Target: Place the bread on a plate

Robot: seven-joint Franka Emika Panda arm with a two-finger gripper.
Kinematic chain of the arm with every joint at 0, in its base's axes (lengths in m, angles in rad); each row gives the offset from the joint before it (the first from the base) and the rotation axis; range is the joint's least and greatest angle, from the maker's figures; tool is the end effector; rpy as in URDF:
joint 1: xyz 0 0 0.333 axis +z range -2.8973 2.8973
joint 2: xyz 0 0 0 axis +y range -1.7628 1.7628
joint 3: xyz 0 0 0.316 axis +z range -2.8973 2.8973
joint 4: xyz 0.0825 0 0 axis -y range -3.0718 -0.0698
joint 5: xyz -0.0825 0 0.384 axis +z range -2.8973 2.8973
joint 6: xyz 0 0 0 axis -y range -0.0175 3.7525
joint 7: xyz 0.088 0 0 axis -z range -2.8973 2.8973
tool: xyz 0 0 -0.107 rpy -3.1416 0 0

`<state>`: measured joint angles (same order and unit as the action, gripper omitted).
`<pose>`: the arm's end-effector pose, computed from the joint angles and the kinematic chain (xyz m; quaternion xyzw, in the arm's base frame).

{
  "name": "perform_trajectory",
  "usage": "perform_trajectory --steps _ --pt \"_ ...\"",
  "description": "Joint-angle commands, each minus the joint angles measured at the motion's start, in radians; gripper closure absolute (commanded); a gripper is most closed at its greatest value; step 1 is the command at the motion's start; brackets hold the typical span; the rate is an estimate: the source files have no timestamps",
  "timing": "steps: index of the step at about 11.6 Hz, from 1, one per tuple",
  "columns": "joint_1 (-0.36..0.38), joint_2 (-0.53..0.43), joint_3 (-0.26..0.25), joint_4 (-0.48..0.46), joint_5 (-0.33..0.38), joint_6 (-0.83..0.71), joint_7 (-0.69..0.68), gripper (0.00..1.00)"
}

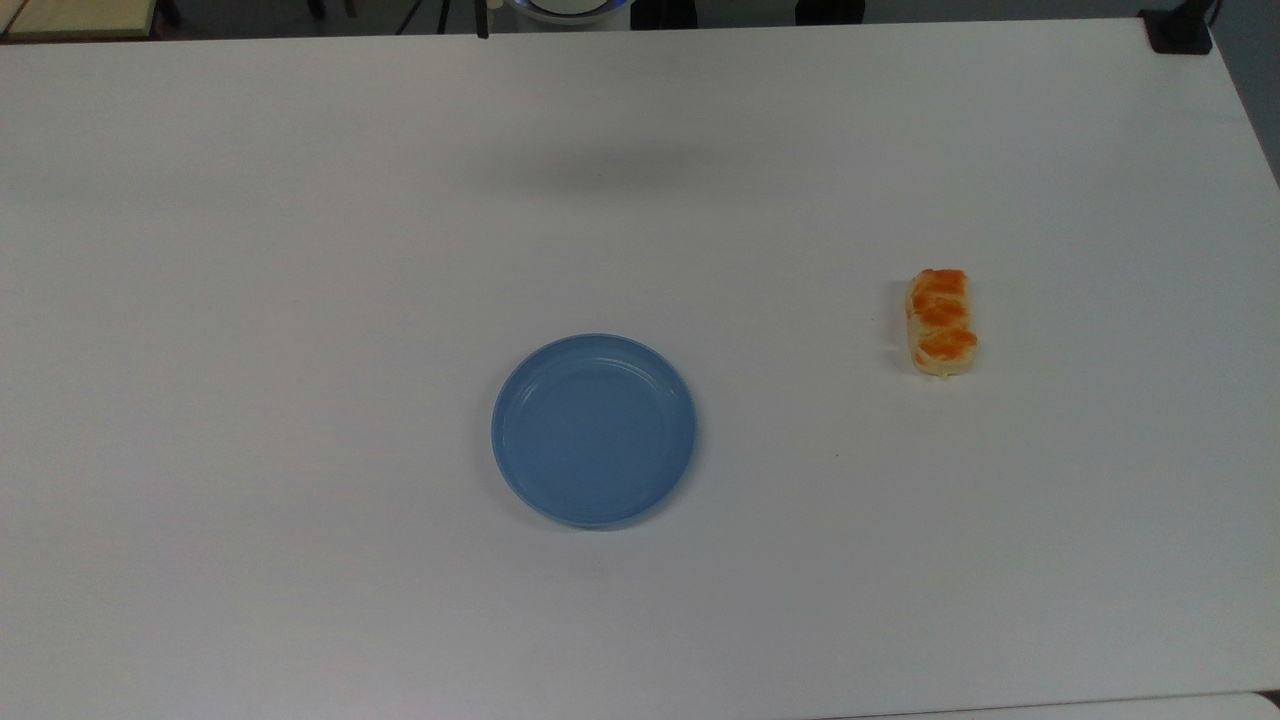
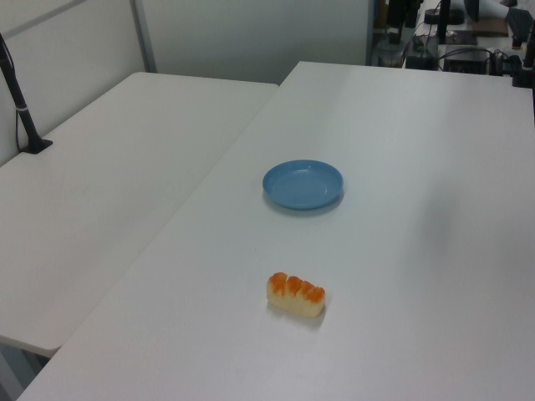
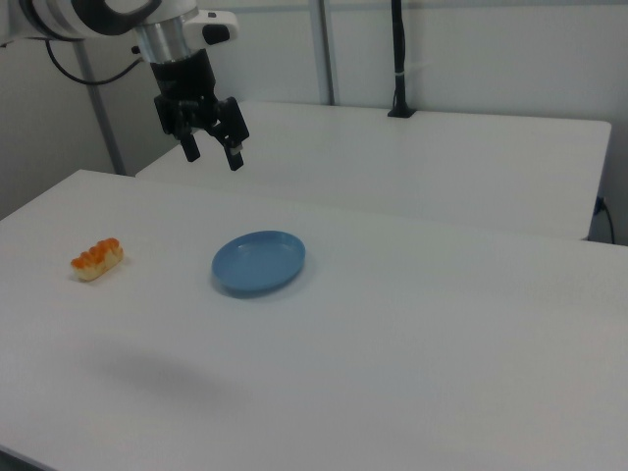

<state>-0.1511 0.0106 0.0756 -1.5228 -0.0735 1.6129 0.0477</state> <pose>0.5605 -0.0503 0.6455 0.9967 -0.0614 0.0392 0.0369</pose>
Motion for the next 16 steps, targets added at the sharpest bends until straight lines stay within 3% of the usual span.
perform_trajectory --steps 1,16 --pt "0.015 -0.008 -0.011 -0.008 0.023 -0.018 -0.015 0.00" --pt "0.025 -0.006 -0.011 -0.022 0.023 -0.021 -0.077 0.00"
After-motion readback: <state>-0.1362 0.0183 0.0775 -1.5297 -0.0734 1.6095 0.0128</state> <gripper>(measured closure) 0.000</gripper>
